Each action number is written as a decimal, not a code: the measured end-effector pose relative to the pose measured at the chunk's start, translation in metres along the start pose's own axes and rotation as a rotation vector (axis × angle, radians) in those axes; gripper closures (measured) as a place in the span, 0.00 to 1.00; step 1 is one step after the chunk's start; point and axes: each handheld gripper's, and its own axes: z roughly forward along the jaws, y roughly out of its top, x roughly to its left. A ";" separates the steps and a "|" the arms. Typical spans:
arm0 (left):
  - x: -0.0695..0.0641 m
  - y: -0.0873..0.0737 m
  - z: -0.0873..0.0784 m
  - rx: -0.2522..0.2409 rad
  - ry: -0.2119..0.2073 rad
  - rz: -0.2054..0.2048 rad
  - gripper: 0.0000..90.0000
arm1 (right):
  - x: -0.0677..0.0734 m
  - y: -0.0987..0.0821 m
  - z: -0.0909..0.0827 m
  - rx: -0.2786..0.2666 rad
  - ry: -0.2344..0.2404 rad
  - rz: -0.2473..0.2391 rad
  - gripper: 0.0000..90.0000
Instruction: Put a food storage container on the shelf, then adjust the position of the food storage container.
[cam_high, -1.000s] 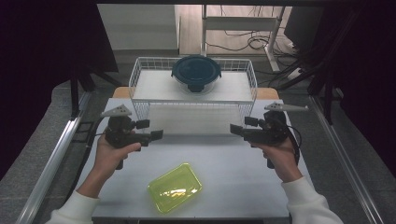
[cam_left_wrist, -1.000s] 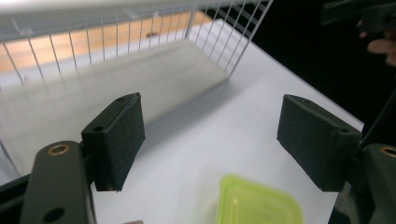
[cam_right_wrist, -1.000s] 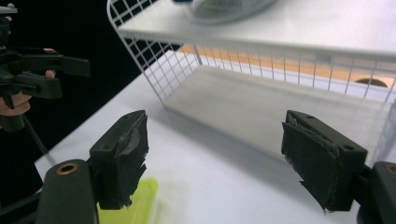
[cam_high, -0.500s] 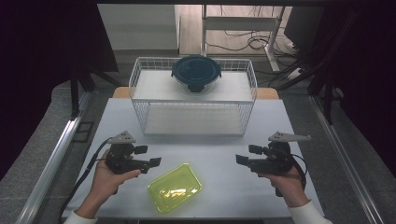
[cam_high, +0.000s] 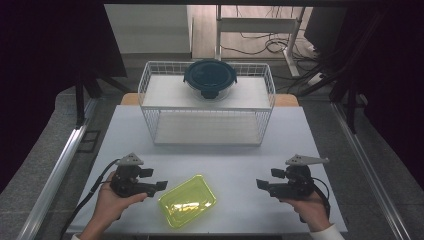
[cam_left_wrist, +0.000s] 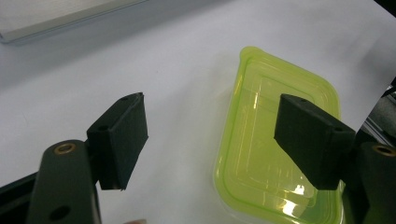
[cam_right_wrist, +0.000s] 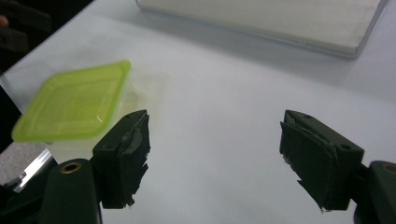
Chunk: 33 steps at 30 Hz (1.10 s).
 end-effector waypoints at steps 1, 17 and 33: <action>0.000 -0.001 0.000 -0.001 0.001 -0.002 0.28 | 0.000 -0.002 0.001 0.007 -0.005 -0.004 0.27; -0.011 -0.012 -0.017 -0.007 0.034 0.027 0.32 | 0.001 0.002 0.007 0.014 0.000 -0.015 0.27; -0.012 -0.047 -0.015 0.156 -0.014 -0.033 0.74 | -0.004 0.000 0.004 0.006 -0.015 0.009 0.27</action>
